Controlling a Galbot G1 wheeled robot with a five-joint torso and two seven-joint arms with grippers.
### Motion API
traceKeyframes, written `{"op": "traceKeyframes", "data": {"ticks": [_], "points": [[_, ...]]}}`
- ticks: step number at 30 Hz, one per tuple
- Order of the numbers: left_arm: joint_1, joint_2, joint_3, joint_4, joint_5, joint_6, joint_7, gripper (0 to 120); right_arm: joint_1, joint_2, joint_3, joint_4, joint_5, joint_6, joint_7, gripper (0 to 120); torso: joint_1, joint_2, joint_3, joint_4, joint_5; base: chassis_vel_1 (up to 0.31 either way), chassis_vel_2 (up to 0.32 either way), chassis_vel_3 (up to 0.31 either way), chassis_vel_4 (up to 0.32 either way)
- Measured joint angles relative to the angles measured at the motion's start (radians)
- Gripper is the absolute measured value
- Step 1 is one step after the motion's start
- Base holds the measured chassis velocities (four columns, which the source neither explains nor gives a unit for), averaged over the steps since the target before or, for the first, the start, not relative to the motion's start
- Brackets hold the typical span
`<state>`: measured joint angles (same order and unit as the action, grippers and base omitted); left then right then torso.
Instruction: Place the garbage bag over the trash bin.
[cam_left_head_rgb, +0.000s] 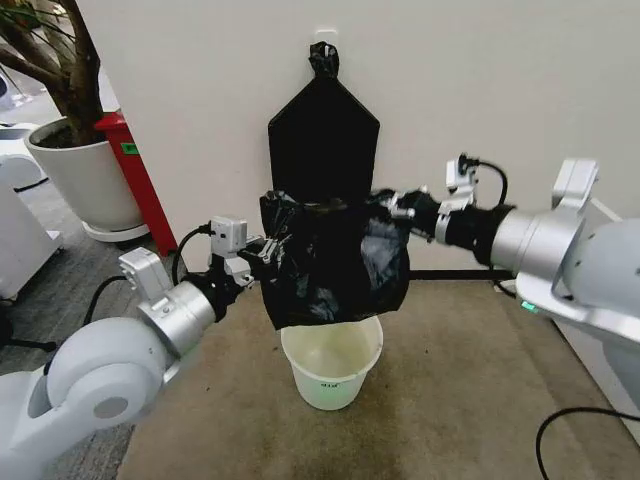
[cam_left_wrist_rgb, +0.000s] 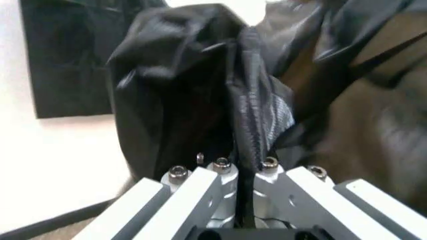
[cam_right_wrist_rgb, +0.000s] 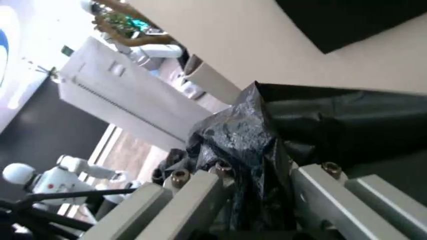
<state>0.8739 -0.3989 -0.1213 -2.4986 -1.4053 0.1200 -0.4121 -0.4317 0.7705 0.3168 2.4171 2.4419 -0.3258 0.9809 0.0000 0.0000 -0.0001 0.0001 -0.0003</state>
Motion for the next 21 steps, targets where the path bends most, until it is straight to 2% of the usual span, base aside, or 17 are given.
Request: {"op": "traceKeyframes", "data": {"ticks": [4,8,10,12,13,16,18,21], "points": [[0.009,0.002,0.0,-0.001,0.004,-0.005,-0.044,0,-0.009,0.02,-0.023,-0.01,0.002,-0.008,0.0,0,0.0,0.0,0.0,-0.0003,-0.0001,0.0,0.0,0.0,0.0],[0.058,-0.033,0.024,0.034,0.063,0.01,-0.062,0,-0.097,0.118,-0.103,-0.09,-0.076,-0.046,-0.012,0,0.0,0.0,0.0,0.0,0.0002,0.0,0.0,0.0,0.0],[0.064,-0.042,0.031,0.048,0.078,0.011,-0.062,0,-0.109,0.133,-0.115,-0.104,-0.095,-0.053,-0.015,0,0.0,0.0,0.0,0.0,0.0001,0.0,0.0,0.0,0.0],[0.076,-0.062,0.046,0.089,0.117,0.012,-0.059,0,-0.134,0.166,-0.144,-0.141,-0.144,-0.065,-0.027,0,0.0,0.0,0.0,0.0,0.0,0.0,0.0,0.0,0.0],[0.081,-0.086,0.06,0.135,0.148,0.014,-0.06,0,-0.156,0.197,-0.166,-0.181,-0.194,-0.079,-0.038,0,0.0,0.0,0.0,0.0001,0.0,0.0,0.0,0.0,0.0],[0.081,-0.119,0.072,0.195,0.174,0.03,-0.066,0,-0.183,0.239,-0.189,-0.24,-0.244,-0.094,-0.045,0,0.0,0.0,0.0,-0.0001,0.0001,0.0,0.0,0.0,0.0],[0.08,-0.124,0.075,0.205,0.178,0.033,-0.066,0,-0.187,0.244,-0.192,-0.249,-0.252,-0.099,-0.047,0,0.0,0.0,0.0,0.0,0.0001,0.0,0.0,0.0,0.0],[0.049,-0.177,0.13,0.296,0.222,0.046,-0.06,0,-0.232,0.261,-0.206,-0.316,-0.352,-0.13,-0.078,0,0.0,0.0,0.0,0.0,-0.0001,0.0,0.0,0.0,0.0]]}}
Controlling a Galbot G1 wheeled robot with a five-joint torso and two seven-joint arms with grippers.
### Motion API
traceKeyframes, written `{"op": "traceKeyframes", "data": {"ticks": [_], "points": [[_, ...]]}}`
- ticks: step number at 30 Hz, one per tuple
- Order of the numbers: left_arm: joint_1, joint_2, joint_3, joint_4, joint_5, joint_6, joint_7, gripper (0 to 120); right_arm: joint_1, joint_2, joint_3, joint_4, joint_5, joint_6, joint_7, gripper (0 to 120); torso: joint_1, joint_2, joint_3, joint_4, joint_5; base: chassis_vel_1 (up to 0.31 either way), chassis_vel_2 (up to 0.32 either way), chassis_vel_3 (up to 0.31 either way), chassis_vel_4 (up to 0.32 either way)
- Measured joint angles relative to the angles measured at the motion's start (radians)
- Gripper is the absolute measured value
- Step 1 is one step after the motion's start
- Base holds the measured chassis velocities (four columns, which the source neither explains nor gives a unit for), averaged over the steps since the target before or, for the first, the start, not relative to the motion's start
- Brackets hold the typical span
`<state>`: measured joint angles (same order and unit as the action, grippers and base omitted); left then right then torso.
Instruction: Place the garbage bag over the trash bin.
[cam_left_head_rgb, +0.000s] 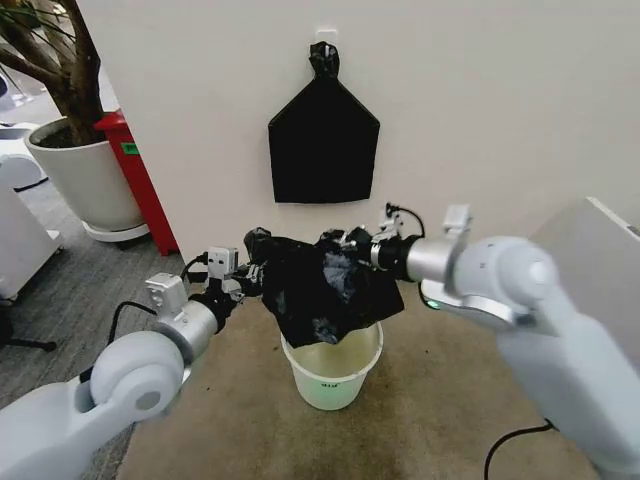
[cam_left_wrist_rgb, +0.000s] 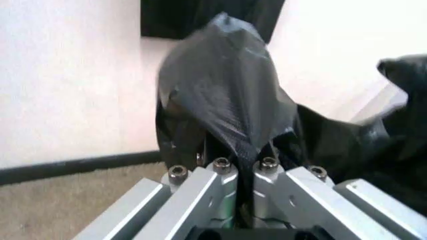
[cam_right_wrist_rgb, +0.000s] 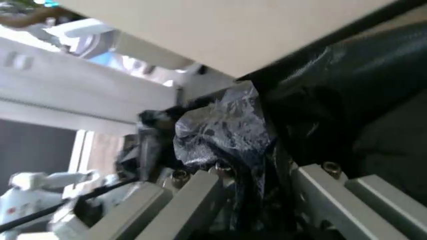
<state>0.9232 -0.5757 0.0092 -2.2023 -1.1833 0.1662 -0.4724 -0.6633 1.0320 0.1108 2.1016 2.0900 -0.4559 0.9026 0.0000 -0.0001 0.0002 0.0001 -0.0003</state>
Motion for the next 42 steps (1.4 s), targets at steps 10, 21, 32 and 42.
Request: {"op": "traceKeyframes", "data": {"ticks": [10,21,32,42], "points": [[-0.053,-0.154,0.151,0.153,0.095,0.02,-0.005,0,-0.169,-0.003,0.019,-0.079,-0.14,-0.037,-0.068,0,0.0,0.0,0.0,-0.0005,0.0005,0.0,0.0,0.0,0.0],[-0.039,-0.095,0.118,0.047,0.023,0.086,-0.094,0,-0.178,-0.082,0.114,0.088,-0.013,0.013,0.09,0,0.0,0.0,0.0,-0.0005,0.0005,0.0,0.0,0.0,0.0],[0.112,0.105,-0.048,-0.155,-0.105,0.18,-0.207,0,-0.256,-0.149,0.122,0.266,0.046,0.056,0.395,0,0.0,0.0,0.0,0.0,0.0003,0.0,0.0,0.0,0.0],[0.166,0.076,0.006,-0.148,-0.181,0.294,-0.36,0,-0.429,-0.111,0.132,0.247,-0.123,0.038,0.402,0,0.0,0.0,0.0,-0.0001,0.0003,0.0,0.0,0.0,0.0]]}}
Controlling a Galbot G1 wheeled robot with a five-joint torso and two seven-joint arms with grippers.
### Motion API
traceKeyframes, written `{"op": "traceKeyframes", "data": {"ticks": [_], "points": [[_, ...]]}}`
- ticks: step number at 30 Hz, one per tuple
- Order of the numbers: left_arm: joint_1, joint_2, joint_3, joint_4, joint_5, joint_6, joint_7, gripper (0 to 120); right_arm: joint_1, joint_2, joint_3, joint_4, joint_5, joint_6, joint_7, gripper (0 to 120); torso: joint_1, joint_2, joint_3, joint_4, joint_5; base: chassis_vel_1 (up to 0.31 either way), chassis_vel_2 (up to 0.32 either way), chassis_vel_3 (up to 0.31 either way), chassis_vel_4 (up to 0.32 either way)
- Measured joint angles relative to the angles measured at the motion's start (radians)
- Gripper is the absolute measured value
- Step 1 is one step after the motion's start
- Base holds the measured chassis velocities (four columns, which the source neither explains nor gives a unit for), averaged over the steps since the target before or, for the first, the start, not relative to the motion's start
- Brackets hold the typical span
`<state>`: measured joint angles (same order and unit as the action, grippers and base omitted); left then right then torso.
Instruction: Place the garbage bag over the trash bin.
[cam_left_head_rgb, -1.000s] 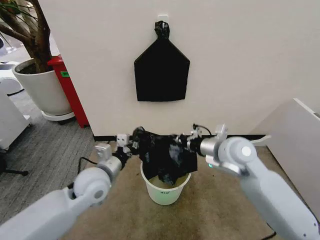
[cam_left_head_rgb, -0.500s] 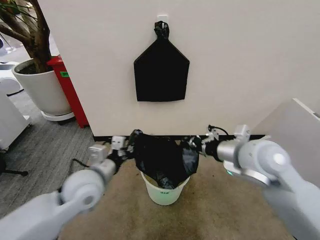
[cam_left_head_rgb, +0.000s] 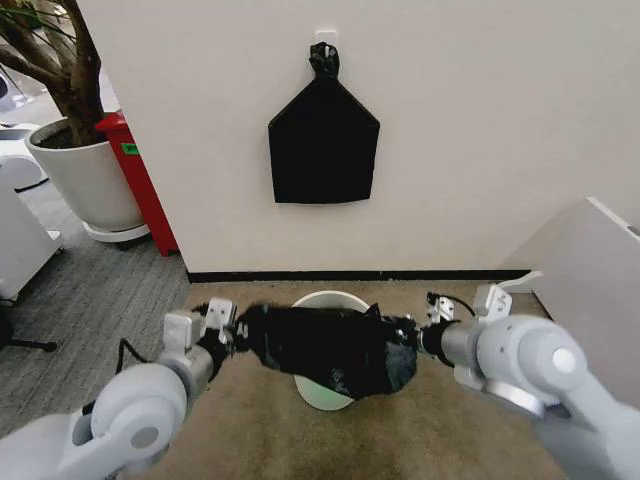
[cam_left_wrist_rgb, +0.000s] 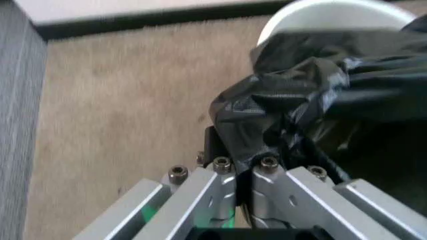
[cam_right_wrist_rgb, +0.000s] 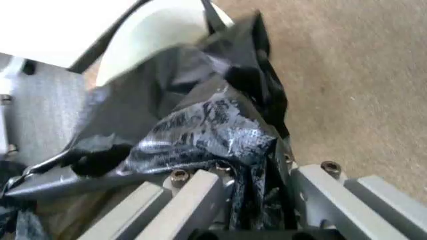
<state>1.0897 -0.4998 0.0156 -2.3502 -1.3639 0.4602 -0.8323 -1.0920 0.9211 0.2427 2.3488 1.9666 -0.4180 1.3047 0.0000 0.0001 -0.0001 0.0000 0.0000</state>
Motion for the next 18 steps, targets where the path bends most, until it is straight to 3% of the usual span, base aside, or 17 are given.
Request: {"op": "traceKeyframes", "data": {"ticks": [5,7,15,18], "points": [[-0.019,-0.061,0.036,0.084,0.022,-0.007,0.029,0,-0.057,0.051,-0.006,-0.043,-0.08,-0.024,-0.078,0,0.0,0.0,0.0,0.0,0.0,0.0,0.0,0.0,0.0],[-0.042,-0.102,0.084,0.154,0.08,-0.039,0.074,0,-0.087,0.08,-0.011,-0.094,-0.162,-0.04,-0.172,0,0.0,0.0,0.0,0.0,0.0,0.0,0.0,0.0,0.0],[-0.043,-0.165,0.15,0.241,0.19,-0.128,0.145,0,-0.154,0.094,-0.006,-0.141,-0.329,-0.037,-0.298,0,0.0,0.0,0.0,0.0,0.0002,0.0,0.0,0.0,0.0],[-0.042,-0.204,0.178,0.29,0.251,-0.196,0.178,0,-0.186,0.094,0.015,-0.165,-0.394,-0.006,-0.372,0,0.0,0.0,0.0,0.0001,0.0001,0.0,0.0,0.0,0.0]]}}
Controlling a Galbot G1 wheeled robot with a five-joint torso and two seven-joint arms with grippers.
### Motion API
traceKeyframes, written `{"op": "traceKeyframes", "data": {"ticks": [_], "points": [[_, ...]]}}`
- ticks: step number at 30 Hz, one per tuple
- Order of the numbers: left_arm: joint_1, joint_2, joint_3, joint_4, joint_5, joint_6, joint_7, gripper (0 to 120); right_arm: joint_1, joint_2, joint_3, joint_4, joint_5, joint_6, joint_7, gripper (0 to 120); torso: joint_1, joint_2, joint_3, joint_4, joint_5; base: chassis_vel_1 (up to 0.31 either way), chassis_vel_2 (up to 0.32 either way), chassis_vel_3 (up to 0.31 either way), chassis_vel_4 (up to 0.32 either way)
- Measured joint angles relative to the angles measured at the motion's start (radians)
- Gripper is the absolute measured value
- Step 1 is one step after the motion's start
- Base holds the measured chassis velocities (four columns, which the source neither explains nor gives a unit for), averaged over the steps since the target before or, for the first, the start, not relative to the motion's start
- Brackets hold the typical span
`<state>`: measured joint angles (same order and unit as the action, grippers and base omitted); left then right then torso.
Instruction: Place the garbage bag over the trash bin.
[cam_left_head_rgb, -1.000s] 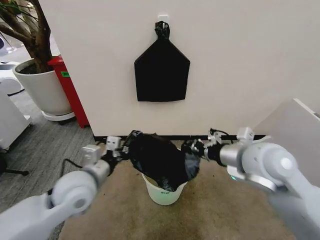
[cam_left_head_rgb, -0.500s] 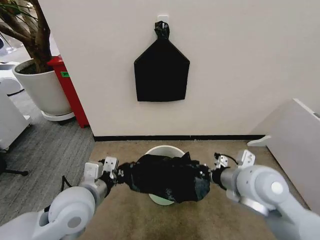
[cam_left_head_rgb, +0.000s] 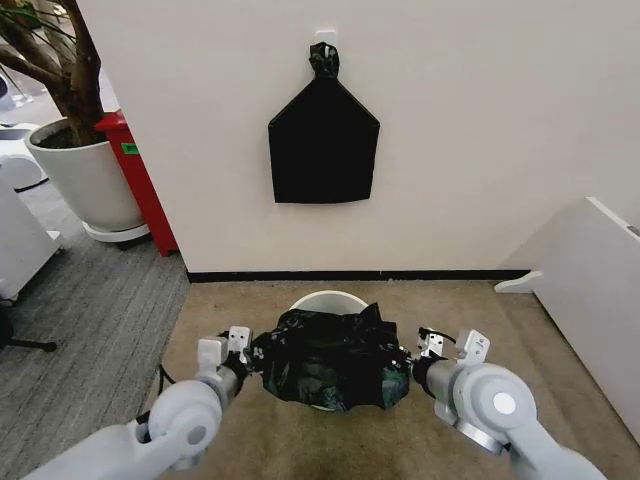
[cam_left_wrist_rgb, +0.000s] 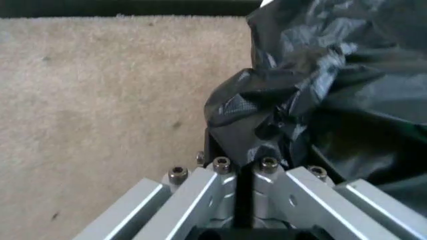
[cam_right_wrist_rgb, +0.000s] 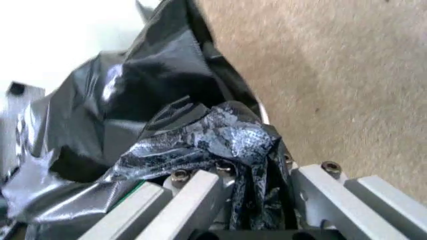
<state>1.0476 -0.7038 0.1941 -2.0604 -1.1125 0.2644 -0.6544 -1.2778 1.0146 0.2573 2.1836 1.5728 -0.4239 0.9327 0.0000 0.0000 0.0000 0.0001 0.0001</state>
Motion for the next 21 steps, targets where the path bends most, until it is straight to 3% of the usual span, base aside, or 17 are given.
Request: {"op": "traceKeyframes", "data": {"ticks": [10,13,16,21], "points": [[-0.007,-0.068,0.054,0.148,0.179,-0.169,0.093,0,-0.107,0.02,0.017,-0.11,-0.203,0.146,-0.437,0,0.0,0.0,0.0,-0.0001,-0.0001,0.0,0.0,0.0,0.0],[-0.01,-0.076,0.058,0.173,0.203,-0.192,0.108,0,-0.106,0.028,0.014,-0.13,-0.224,0.168,-0.476,0,0.0,0.0,0.0,-0.0001,-0.0001,0.0,0.0,0.0,0.0],[-0.022,-0.11,0.06,0.253,0.267,-0.272,0.144,0,-0.085,0.051,0.01,-0.201,-0.274,0.227,-0.606,0,0.0,0.0,0.0,0.0,0.0,0.0,0.0,0.0,0.0],[-0.04,-0.149,0.042,0.327,0.293,-0.314,0.181,0,-0.072,0.058,0.011,-0.263,-0.279,0.251,-0.731,0,0.0,0.0,0.0,0.0,0.0,0.0,0.0,0.0,0.0]]}}
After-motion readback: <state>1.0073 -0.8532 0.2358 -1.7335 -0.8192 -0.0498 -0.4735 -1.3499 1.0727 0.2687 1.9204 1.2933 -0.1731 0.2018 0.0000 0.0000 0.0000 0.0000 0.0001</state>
